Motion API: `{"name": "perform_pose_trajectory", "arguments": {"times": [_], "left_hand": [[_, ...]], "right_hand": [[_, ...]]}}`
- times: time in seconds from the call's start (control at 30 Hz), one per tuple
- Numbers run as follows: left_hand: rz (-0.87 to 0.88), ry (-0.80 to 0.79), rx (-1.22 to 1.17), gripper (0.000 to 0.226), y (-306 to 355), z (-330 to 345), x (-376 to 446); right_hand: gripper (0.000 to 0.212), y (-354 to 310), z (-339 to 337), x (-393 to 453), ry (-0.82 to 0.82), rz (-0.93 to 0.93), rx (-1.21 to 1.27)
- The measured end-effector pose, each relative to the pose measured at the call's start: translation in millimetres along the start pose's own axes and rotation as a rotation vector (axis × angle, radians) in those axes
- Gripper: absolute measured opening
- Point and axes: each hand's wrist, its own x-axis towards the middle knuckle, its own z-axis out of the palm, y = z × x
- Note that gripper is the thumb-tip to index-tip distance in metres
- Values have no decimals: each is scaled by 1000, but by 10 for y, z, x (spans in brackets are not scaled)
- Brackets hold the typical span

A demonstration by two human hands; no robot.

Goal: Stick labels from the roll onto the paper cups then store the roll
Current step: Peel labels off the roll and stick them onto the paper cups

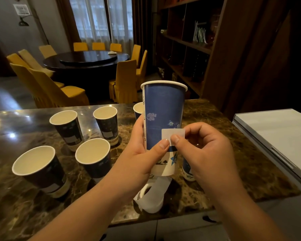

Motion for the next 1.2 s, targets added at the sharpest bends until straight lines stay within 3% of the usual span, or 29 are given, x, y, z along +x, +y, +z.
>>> {"name": "perform_pose_trajectory", "arguments": {"times": [0.13, 0.23, 0.43, 0.57, 0.7, 0.77, 0.8, 0.9, 1.07, 1.2], "left_hand": [[0, 8, -54, 71, -21, -30, 5], [4, -48, -41, 66, -34, -53, -17], [-49, -84, -17, 50, -65, -39, 43], [-33, -79, -17, 57, -56, -38, 58], [-48, -95, -83, 52, 2, -55, 82], [-15, -102, -33, 48, 35, -87, 129], [19, -112, 14, 51, 70, -96, 158], [113, -157, 144, 79, 166, -95, 275], [159, -158, 196, 75, 231, -88, 523], [95, 106, 277, 78, 204, -126, 550]], "right_hand": [[39, 17, -19, 45, -49, 55, -107], [68, 52, -109, 102, -127, 172, -10], [43, -2, -204, 102, -266, 184, 231], [45, 25, -227, 102, -266, 142, 218], [31, 75, -295, 178, -217, 164, 243], [39, 8, -389, 300, -191, 121, 181], [57, -56, -450, 382, -195, 79, 137], [91, -338, -607, 612, -277, -25, 0], [93, -570, -520, 888, -285, -107, -201], [89, -323, -499, 1164, -145, -135, -332]]}}
